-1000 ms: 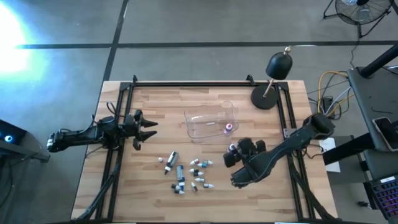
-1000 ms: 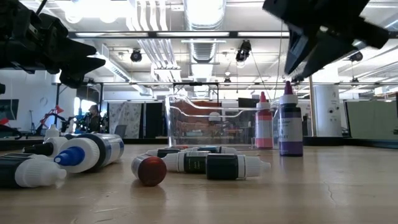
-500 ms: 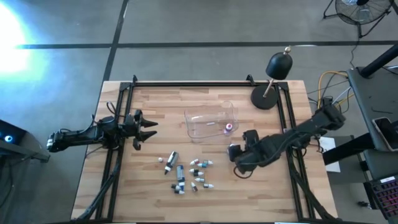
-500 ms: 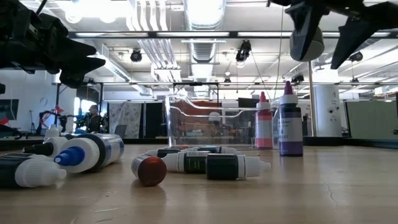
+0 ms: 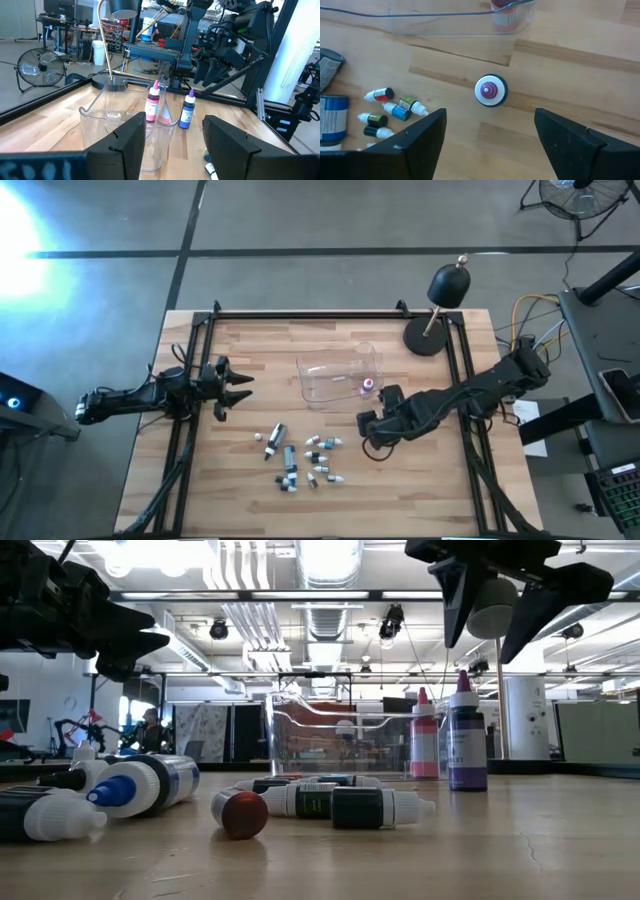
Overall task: Pick & Place food coloring
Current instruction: Put the large violet food coloring bottle into the transparent bin
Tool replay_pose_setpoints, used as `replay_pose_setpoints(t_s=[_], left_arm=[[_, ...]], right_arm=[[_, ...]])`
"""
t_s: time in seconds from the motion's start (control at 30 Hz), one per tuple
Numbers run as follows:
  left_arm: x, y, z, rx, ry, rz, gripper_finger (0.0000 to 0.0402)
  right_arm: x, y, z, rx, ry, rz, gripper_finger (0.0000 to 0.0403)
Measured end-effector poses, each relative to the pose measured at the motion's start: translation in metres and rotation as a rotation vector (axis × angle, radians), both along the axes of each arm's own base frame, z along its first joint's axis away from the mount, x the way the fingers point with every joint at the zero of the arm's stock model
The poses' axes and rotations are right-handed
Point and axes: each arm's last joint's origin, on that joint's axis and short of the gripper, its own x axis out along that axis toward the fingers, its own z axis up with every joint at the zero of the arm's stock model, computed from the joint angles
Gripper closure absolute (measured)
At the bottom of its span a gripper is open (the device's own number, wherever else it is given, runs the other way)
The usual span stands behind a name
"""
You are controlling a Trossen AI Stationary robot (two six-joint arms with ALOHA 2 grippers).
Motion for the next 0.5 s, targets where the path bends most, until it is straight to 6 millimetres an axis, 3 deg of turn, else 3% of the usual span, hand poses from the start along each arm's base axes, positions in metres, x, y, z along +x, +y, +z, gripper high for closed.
replay_pose_setpoints(t_s=[0.5], left_arm=[[0.0,0.0,0.0,0.0,0.0,0.0,0.0229]], right_arm=[[0.0001,0.0006,-0.0005,0.012,-0.003,-0.019,0.0118]])
